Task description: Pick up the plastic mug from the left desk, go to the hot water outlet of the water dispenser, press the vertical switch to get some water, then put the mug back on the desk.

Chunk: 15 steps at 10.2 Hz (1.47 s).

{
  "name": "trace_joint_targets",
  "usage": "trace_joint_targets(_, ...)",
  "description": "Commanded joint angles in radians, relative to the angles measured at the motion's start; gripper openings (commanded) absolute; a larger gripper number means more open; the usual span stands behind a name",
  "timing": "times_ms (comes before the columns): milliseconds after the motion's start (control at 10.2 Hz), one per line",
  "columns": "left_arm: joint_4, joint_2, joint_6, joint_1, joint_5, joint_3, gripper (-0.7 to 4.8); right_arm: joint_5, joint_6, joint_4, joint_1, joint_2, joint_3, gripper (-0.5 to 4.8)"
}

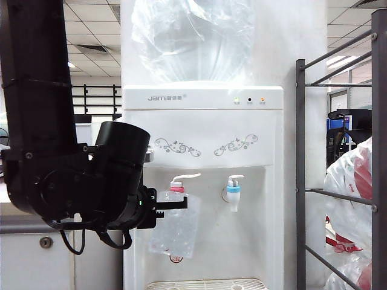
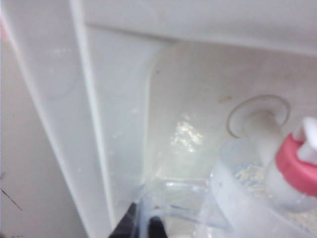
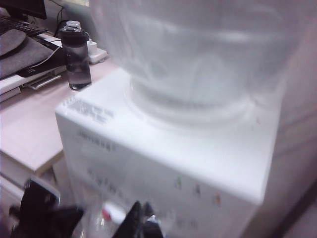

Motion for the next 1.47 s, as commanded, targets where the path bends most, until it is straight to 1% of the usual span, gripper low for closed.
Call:
trace_joint_targets(98, 0.061, -0.012, -0.012, 0.000, -0.003, 0.006, -0.05, 0.019, 0.020, 0.026, 0.001, -0.081, -0.101, -0.01)
trace_joint_targets(295, 0.061, -0.012, -0.012, 0.000, -0.003, 0.006, -0.05, 0.018, 0.020, 0.079, 0.002, -0.086, -0.117, -0.01)
trace_joint_targets(1179, 0.065, -0.012, -0.007, -0.002, -0.004, 0.006, -0.05, 0.018, 0.019, 0.073, 0.002, -0.085, -0.117, -0.01)
trace_joint_targets(1278, 0.098, -0.013, -0.003, -0.007, -0.005, 0.005, -0.05, 0.018, 0.019, 0.073, 0.002, -0.085, -0.117, -0.01)
trace_joint_targets(1474, 0.111, -0.013, 0.013, -0.026, -0.007, -0.003, -0.05, 0.018, 0.019, 0.073, 0.002, -0.085, -0.117, -0.01)
